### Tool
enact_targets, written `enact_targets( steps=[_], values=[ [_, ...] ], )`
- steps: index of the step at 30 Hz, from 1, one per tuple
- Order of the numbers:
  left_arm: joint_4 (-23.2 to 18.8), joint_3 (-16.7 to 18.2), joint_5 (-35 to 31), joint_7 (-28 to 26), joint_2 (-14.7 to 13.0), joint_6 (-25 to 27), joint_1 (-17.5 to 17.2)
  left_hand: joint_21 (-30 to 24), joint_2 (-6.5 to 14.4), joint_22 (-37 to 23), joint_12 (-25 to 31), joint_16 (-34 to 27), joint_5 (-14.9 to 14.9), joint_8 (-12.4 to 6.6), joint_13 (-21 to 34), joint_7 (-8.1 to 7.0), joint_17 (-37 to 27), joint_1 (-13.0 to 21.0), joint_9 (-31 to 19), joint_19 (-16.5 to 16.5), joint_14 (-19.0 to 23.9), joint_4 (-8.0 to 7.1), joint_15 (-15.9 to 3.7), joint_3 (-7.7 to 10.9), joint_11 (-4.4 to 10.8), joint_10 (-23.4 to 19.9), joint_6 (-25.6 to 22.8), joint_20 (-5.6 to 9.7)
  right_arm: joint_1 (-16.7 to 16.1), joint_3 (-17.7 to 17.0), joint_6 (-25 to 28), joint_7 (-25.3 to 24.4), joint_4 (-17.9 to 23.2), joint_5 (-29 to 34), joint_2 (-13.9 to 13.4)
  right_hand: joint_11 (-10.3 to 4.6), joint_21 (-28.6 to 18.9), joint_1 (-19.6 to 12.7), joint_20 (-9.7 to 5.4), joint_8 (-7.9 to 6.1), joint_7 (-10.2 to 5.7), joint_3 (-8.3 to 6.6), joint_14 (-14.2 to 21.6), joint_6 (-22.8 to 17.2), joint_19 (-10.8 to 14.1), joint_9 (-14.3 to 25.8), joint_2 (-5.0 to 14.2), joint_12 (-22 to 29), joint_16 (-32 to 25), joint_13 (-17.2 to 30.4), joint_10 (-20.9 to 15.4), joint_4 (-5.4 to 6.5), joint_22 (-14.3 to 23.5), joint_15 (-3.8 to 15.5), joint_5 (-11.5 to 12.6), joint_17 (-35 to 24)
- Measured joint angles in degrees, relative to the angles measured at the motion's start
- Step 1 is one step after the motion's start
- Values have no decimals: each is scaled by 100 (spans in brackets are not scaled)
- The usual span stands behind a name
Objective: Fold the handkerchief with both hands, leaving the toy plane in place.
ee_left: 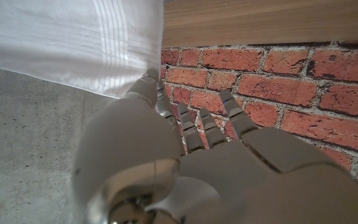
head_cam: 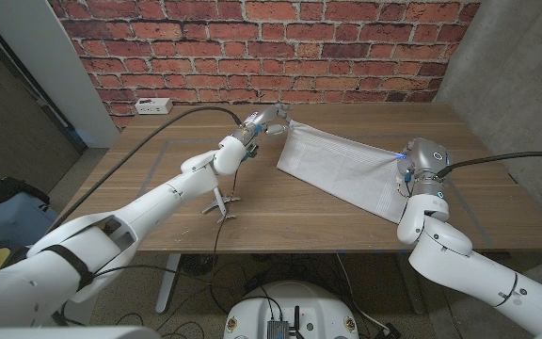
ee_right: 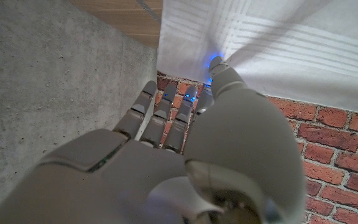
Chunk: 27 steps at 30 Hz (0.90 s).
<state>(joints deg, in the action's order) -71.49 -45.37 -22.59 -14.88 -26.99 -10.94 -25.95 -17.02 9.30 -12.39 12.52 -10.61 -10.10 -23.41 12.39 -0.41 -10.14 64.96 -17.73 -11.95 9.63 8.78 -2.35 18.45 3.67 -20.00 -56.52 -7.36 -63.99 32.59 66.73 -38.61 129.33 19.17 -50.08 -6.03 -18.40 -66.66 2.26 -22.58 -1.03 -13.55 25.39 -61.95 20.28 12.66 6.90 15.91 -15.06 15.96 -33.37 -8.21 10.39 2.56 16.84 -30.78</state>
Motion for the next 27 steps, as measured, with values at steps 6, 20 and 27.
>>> enact_targets(
  steps=[6, 20, 27],
  values=[
    [206, -113, -18, -18, 100, -15, 136, 0, -1, 0, 0, 0, 0, 1, 0, 0, 0, -1, 0, 0, 0, 0, 0, 0, 0, 0, 0, 0, 95, 17, -1, 118, -90, -21, -8, 0, 0, 0, 3, 0, 1, 0, 0, -1, 2, 0, 0, 0, 4, 0, 0, 0, 0, 0, 0, 0],
    [674, -364, -32, -48, 304, -28, 403, -44, -2, 0, 0, 0, 0, 23, 0, 0, -1, -1, 0, 0, 0, 0, 0, 0, 0, 0, 0, 0, 422, 169, -38, 411, -396, -99, -70, 32, 0, 26, 21, -1, -1, -39, 0, 1, 20, 0, -20, 0, 25, 15, -31, -8, 1, 0, -39, -1],
    [889, -480, -53, -68, 399, -15, 527, -44, -2, 0, 25, 0, 0, 44, 0, 0, 0, -2, 0, 0, 0, -2, 0, -2, 0, 0, 0, 0, 578, 260, -41, 551, -518, -112, -95, 31, 0, 51, 21, -1, -1, -63, -1, 2, 20, 0, -10, 0, 45, 15, -31, 16, 1, 0, -45, -1]
  ],
)
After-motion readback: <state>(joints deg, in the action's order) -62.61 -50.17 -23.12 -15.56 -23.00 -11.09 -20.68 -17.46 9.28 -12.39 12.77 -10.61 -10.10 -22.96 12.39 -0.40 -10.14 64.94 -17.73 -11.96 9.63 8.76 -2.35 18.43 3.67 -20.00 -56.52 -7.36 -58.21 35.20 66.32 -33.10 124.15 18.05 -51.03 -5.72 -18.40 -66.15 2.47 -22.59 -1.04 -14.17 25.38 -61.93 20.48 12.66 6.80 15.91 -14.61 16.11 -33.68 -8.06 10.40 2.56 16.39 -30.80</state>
